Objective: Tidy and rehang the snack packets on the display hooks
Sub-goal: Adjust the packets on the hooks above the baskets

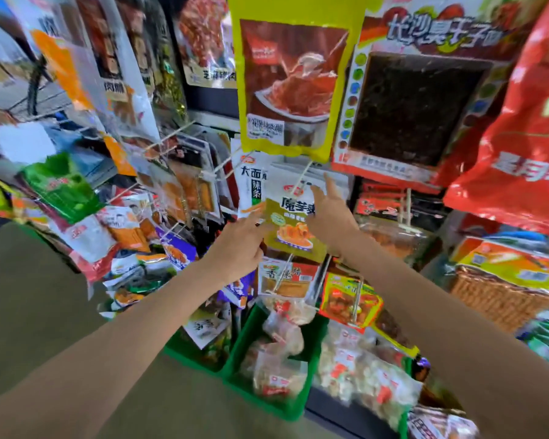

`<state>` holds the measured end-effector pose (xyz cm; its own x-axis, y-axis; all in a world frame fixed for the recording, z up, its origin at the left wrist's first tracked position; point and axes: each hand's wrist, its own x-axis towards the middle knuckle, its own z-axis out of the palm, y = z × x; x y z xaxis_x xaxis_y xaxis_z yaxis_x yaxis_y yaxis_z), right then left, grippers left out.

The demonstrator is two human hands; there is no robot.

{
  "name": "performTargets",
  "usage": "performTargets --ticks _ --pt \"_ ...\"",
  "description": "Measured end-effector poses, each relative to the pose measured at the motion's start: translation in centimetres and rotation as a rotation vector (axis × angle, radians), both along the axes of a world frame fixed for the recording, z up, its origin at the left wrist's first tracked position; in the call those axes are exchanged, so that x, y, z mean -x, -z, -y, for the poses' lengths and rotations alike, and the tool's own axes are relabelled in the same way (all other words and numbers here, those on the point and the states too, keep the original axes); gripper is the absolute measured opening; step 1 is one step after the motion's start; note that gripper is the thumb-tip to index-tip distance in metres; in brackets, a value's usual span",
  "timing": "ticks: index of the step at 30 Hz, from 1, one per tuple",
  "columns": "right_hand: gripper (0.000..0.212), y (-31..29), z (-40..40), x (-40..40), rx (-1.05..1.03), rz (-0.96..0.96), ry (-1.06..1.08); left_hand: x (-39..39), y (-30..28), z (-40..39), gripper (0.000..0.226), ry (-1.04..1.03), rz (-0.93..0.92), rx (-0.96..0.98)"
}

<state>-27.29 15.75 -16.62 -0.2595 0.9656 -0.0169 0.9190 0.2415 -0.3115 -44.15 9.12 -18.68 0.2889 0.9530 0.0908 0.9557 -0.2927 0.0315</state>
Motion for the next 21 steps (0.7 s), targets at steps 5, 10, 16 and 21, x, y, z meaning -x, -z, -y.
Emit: performTargets --ticks 5,10,16,21 --pt "0.025 2.0 1.3 5.8 -0.021 0.063 -0.017 6.3 0.9 -1.9 0.045 0.075 0.028 -0.029" --pt "0.036 1.2 1.1 15.0 0.014 -0.209 -0.09 15.7 0.6 -1.9 0.033 0.191 0.056 -0.147" --pt "0.067 0.1 -5.1 29.5 0.118 -0.43 0.05 28.6 -0.9 -3.9 0.032 -0.028 0.279 -0.129" --pt "0.025 0.9 -7.8 33.0 0.101 -0.56 0.242 32.6 -1.7 -6.1 0.04 0.003 0.325 -0.13"
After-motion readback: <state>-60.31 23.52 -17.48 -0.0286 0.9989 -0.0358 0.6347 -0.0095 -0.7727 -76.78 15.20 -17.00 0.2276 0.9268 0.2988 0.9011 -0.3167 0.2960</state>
